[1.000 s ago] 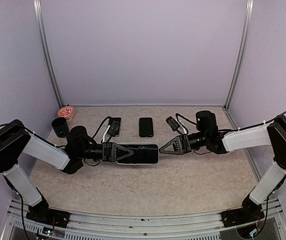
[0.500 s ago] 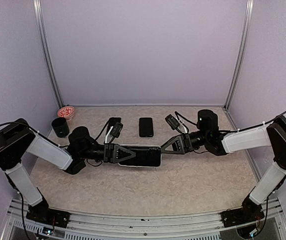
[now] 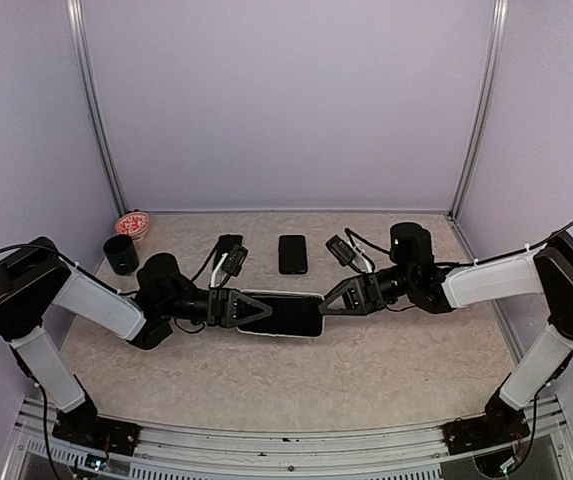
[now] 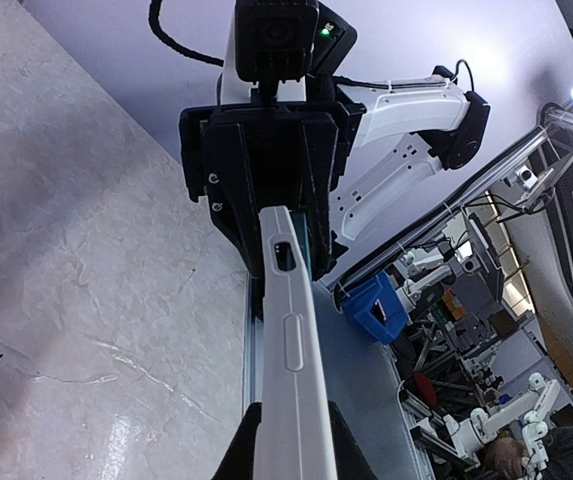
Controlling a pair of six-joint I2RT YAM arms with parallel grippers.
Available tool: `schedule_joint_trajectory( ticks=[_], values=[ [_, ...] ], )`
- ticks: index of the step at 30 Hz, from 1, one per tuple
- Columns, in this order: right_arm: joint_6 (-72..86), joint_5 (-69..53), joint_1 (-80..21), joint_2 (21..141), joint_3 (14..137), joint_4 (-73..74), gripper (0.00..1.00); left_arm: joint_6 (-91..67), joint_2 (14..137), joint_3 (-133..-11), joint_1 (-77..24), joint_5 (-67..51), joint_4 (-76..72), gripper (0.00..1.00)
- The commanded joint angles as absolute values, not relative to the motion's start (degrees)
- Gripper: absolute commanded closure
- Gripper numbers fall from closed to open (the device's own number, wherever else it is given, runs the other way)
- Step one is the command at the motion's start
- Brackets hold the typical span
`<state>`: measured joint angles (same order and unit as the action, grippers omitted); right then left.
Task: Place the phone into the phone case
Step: Press the bottom corners of the phone case.
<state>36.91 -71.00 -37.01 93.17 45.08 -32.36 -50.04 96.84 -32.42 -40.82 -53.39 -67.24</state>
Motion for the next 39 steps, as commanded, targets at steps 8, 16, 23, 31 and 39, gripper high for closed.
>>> schedule_joint_trajectory(
  ticks=[8, 16, 23, 31, 39],
  values=[
    [34.56, -72.48, -38.18, 94.29, 47.02, -28.99, 0.8, -50.62, 97.02, -34.54, -40.65, -51.56, -71.02, 0.88],
    [28.78, -68.5, -38.2, 94.48, 49.61, -19.51, 0.87, -49.93, 97.12, -34.62, -40.02, -49.9, -68.32, 0.84],
    [26.07, -65.9, -38.2, 94.49, 51.98, -14.23, 0.9, -49.11, 97.54, -34.76, -39.49, -48.97, -66.38, 0.85],
    [25.73, -65.22, -38.2, 93.92, 52.65, -13.05, 0.78, -49.02, 97.49, -34.83, -39.46, -49.43, -66.87, 0.9],
    [26.89, -67.28, -38.2, 92.59, 51.85, -14.94, 0.62, -48.39, 95.86, -33.6, -39.27, -49.06, -67.34, 0.95]
  ],
)
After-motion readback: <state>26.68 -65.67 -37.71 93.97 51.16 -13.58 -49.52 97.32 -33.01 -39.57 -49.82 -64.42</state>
